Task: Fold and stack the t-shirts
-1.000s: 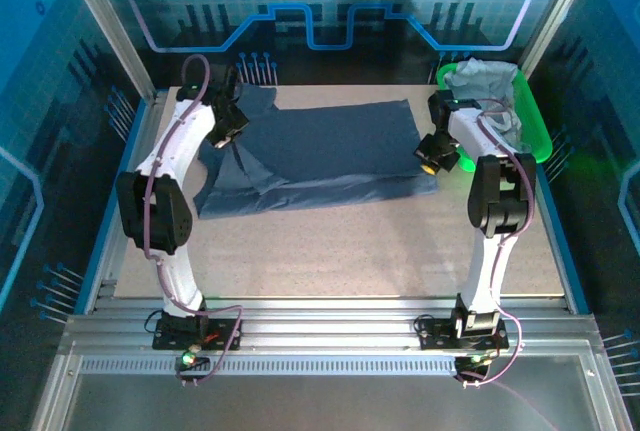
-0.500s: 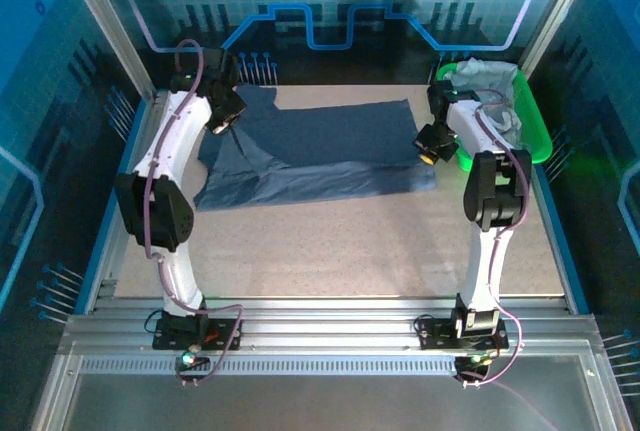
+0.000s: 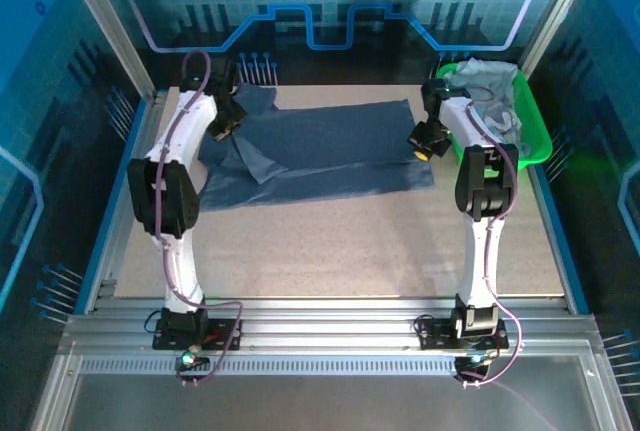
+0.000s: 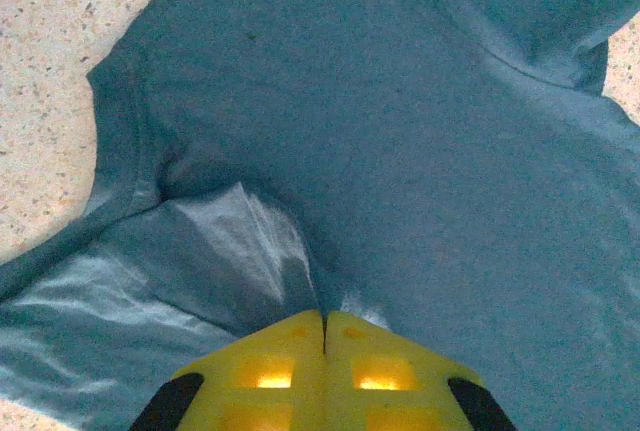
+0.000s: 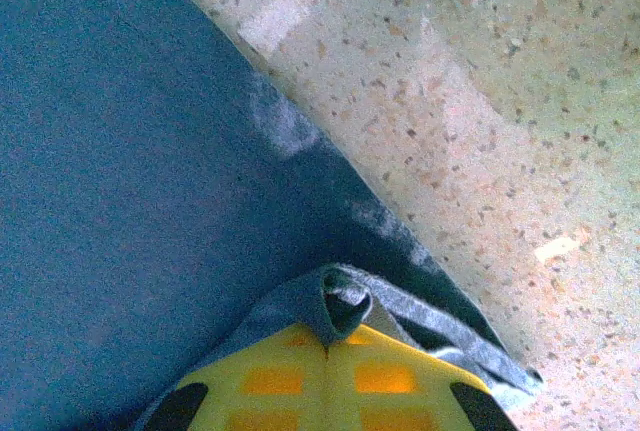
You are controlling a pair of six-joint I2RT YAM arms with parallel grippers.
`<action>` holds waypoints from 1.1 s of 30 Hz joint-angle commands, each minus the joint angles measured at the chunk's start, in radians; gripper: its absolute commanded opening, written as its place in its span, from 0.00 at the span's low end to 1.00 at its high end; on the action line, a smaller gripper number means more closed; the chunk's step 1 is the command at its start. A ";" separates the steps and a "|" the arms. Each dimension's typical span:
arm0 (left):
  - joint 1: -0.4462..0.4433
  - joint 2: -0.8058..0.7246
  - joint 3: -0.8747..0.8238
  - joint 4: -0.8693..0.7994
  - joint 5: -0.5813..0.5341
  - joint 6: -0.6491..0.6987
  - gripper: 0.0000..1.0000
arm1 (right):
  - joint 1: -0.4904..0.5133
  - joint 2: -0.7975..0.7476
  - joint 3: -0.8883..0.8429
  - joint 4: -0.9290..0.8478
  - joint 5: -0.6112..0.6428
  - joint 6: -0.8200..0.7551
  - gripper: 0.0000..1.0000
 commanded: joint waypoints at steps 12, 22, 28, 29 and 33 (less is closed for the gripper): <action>0.039 0.099 0.105 0.074 0.138 0.042 0.00 | 0.006 0.091 0.087 -0.073 0.012 -0.002 0.01; 0.076 -0.094 -0.081 -0.044 0.102 0.020 0.60 | 0.011 -0.146 -0.059 -0.008 0.044 -0.055 0.51; 0.162 -0.331 -0.603 0.148 0.301 -0.129 0.38 | 0.011 -0.301 -0.398 0.169 -0.079 -0.084 0.41; 0.169 -0.325 -0.639 0.176 0.328 -0.140 0.34 | 0.014 -0.299 -0.432 0.198 -0.111 -0.092 0.36; 0.181 -0.261 -0.666 0.273 0.347 -0.190 0.24 | 0.038 -0.253 -0.447 0.223 -0.117 -0.110 0.26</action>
